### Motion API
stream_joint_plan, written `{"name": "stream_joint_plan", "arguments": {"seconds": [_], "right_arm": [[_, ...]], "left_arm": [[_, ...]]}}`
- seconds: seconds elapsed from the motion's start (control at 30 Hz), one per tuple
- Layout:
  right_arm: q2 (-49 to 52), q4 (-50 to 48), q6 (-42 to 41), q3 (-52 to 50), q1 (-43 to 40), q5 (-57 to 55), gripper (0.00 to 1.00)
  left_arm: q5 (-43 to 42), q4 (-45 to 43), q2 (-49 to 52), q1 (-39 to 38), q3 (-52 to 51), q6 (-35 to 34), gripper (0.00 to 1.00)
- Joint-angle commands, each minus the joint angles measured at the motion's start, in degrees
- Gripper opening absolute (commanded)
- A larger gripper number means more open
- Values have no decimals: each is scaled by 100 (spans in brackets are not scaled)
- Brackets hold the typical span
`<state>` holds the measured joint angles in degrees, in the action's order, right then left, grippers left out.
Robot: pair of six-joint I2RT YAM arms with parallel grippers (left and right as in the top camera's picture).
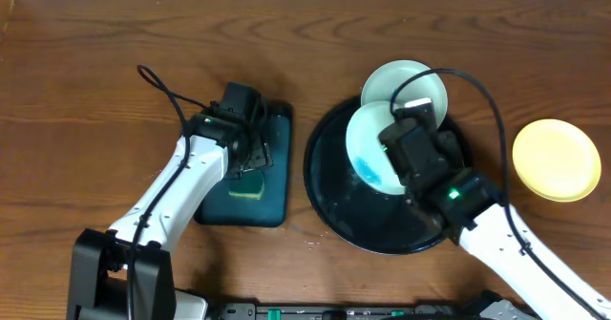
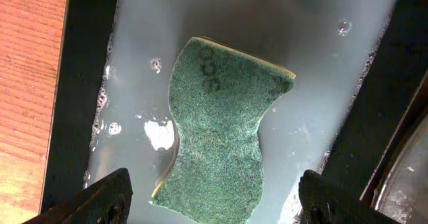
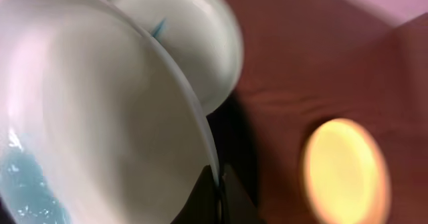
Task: Clean dirty plates on tray and stack at the side
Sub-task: 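Lift the scrubbed pale blue plate with the right gripper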
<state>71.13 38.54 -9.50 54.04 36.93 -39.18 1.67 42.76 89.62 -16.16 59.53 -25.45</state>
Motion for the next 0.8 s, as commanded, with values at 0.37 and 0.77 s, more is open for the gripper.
{"name": "stream_joint_plan", "arguments": {"seconds": [0.37,0.77], "right_arm": [[-28,-24,664,61,1812,-2924,1],[-28,-94,1047,61,2435,-3453,1]], "left_arm": [[44,-2,22,28,-7,11,81],[44,-2,22,28,-7,11,81]]}}
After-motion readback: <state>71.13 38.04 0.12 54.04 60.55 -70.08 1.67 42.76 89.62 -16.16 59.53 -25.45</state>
